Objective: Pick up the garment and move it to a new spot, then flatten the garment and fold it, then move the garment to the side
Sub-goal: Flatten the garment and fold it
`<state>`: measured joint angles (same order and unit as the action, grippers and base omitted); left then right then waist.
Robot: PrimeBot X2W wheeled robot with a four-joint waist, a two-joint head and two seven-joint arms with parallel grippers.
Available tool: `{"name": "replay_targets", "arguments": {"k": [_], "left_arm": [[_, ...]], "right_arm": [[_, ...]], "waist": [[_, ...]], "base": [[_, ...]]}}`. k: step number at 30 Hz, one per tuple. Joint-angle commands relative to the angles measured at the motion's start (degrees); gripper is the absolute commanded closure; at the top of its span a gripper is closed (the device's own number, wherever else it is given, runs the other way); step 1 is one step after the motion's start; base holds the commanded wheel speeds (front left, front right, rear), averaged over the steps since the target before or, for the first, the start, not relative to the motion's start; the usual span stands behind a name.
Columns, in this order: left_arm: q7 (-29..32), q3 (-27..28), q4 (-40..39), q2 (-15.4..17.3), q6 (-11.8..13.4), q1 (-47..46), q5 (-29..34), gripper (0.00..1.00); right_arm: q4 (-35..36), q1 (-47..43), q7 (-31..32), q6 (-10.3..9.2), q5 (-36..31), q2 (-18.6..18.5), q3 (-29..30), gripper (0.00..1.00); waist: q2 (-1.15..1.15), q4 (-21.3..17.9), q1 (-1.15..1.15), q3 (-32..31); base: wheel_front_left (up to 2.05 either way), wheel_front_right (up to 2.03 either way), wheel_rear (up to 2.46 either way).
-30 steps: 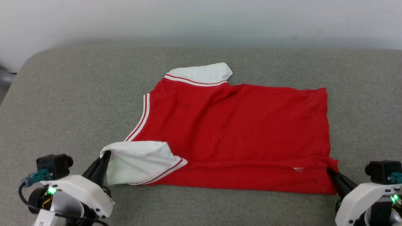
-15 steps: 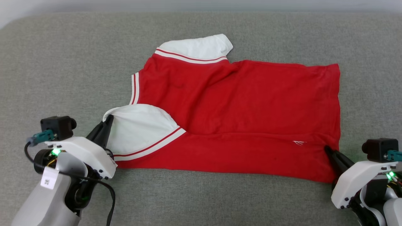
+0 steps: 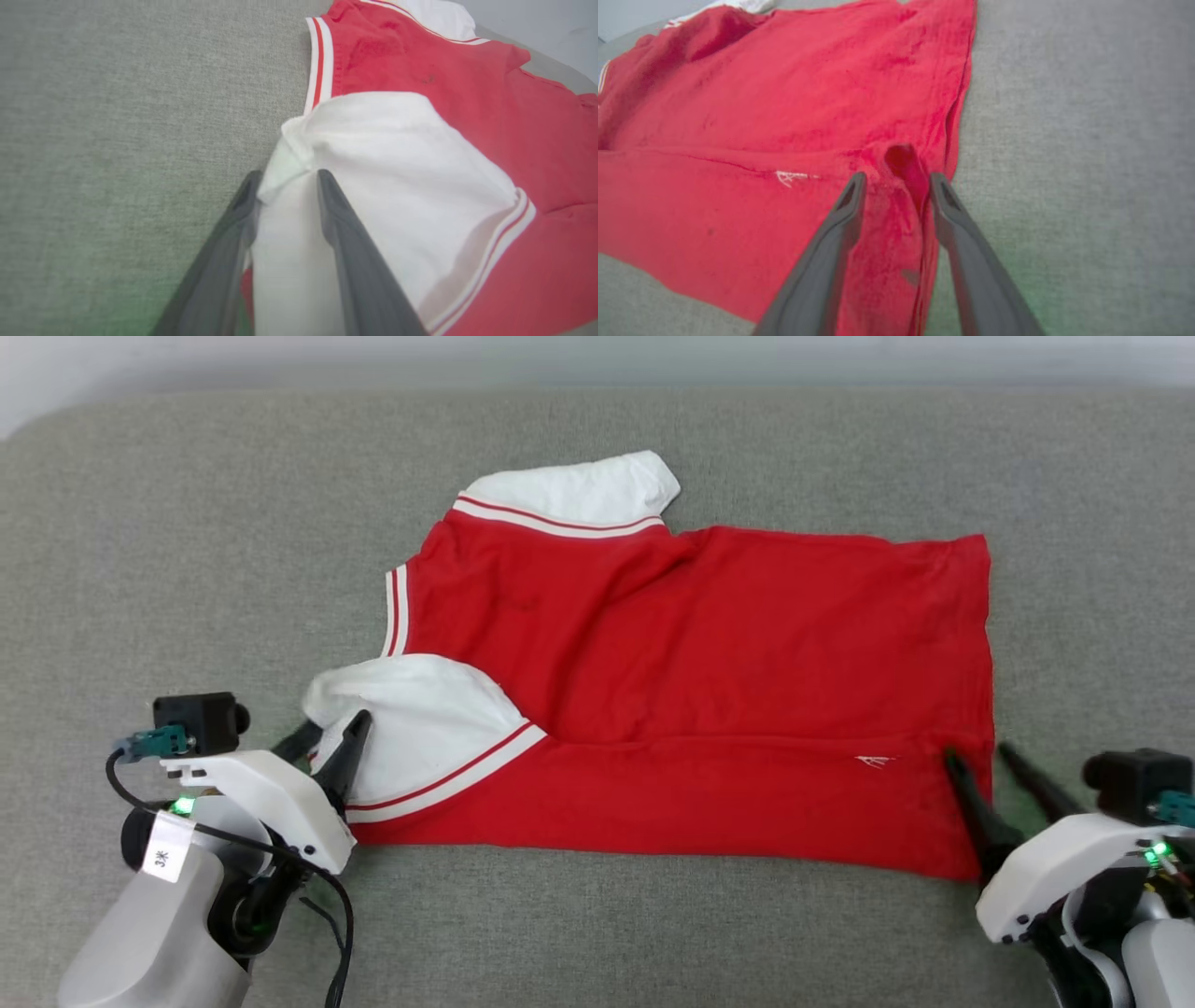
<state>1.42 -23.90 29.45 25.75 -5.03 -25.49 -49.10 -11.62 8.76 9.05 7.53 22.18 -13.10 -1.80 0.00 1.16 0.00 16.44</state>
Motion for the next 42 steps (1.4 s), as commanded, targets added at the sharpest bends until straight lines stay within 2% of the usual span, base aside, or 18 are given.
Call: {"name": "replay_targets", "arguments": {"k": [1, 7, 12, 15, 18, 21, 25, 31, 40, 42], "left_arm": [[-0.55, 0.10, 0.39, 0.06, 0.31, -0.31, 0.34, 0.00], [-3.03, 1.03, 0.05, 1.22, 2.45, 0.95, 1.42, 0.00], [-0.93, 1.32, -1.90, 3.32, 3.55, 2.01, 1.08, 0.00], [4.23, 0.80, -4.67, 5.26, 3.16, 2.68, -0.43, 0.00], [12.01, 0.27, -8.04, 7.62, 3.35, 3.74, -3.01, 0.00], [19.57, 0.36, -12.01, 10.02, 4.79, 4.77, -5.99, 0.00], [28.02, 0.16, -16.19, 12.46, 8.13, 6.99, -9.17, 0.00], [32.44, -0.45, -18.43, 12.86, 11.11, 9.16, -11.09, 0.00], [33.29, -1.54, -15.34, 10.70, 10.26, 7.13, -11.41, 0.00], [33.70, -1.99, -14.97, 10.10, 10.00, 6.78, -11.75, 0.67]], "right_arm": [[0.56, -0.28, -1.34, -0.08, -0.18, 0.33, 0.52, 0.00], [3.67, -2.11, -9.32, -0.06, -3.06, 1.92, 2.47, 0.00], [7.03, -4.00, -11.26, -0.06, -5.81, 4.01, 4.50, 0.00], [8.77, -5.36, -10.48, -0.06, -6.51, 5.15, 5.38, 0.00], [10.36, -7.00, -9.52, -0.06, -7.17, 6.04, 6.06, 0.00], [11.62, -8.16, -8.87, -0.06, -7.55, 6.73, 6.69, 0.00], [12.66, -8.90, -8.14, -0.06, -7.67, 7.43, 6.97, 0.00], [13.72, -8.25, -7.71, -0.06, -7.76, 8.09, 7.12, 0.00], [13.80, -6.77, -6.80, -0.06, -7.59, 8.70, 7.71, 0.00], [13.58, -6.70, -6.60, -0.06, -7.48, 8.73, 8.37, 0.00]], "waist": [[0.00, 0.08, 0.00, -1.02], [0.00, -0.04, 0.00, -4.63], [0.00, -0.43, 0.00, -7.15], [0.00, -0.59, 0.00, -8.41], [0.00, -0.82, 0.00, -9.15], [0.00, -1.16, 0.00, -9.48], [0.00, -1.96, 0.00, -9.23], [0.00, -3.38, 0.00, -7.12], [0.00, -4.91, 0.00, -3.39], [0.00, -5.02, 0.00, -3.01]], "base": [[0.00, 0.00, 0.00], [0.00, 0.00, 0.00], [0.00, 0.00, 0.00], [0.00, 0.00, 0.00], [0.00, 0.00, 0.00], [0.00, 0.00, 0.00], [0.00, 0.00, 0.00], [0.00, 0.00, 0.00], [0.00, 0.00, 0.00], [0.00, 0.00, 0.00]]}}
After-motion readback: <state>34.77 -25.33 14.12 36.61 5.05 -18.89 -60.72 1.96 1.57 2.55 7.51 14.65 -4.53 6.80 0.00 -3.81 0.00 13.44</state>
